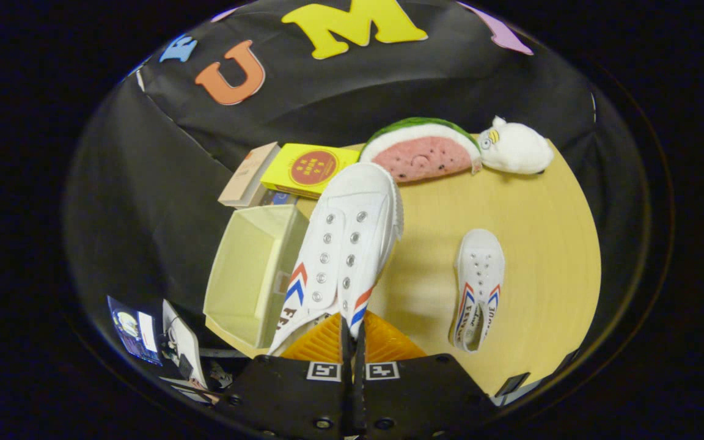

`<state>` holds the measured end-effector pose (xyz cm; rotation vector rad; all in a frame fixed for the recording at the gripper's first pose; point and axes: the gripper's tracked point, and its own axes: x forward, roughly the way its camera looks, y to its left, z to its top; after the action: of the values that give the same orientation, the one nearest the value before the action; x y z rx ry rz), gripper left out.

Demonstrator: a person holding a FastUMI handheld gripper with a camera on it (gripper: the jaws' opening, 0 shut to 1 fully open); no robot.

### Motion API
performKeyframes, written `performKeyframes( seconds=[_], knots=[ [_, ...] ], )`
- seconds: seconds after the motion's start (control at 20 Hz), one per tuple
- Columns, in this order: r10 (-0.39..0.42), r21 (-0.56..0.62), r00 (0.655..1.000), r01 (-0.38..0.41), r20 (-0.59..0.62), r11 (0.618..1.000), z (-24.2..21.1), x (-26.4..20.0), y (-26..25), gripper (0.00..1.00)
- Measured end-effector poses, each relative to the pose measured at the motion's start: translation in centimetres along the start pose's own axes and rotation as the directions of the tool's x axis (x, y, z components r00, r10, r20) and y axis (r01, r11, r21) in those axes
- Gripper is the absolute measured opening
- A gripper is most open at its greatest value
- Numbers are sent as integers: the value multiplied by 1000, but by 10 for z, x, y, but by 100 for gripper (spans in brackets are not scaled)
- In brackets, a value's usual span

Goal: Open the storage box then place both shoes into the box .Put the left shoe in first, then the right shoe, with the right side of both shoes facing outward in a uniform manner.

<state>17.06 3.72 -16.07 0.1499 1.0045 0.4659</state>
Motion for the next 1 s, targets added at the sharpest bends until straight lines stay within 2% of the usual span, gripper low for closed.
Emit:
performKeyframes(
  seconds=[0.2,0.4,0.7,1.0],
  knots=[
    [61,-46,998,-61,-2,997,2,12,82,0],
    [66,-22,998,-66,-16,998,-2,56,147,0],
    [-34,16,999,35,-36,999,-34,148,191,0],
    [-118,48,989,123,-92,991,-58,216,193,0]
  ],
)
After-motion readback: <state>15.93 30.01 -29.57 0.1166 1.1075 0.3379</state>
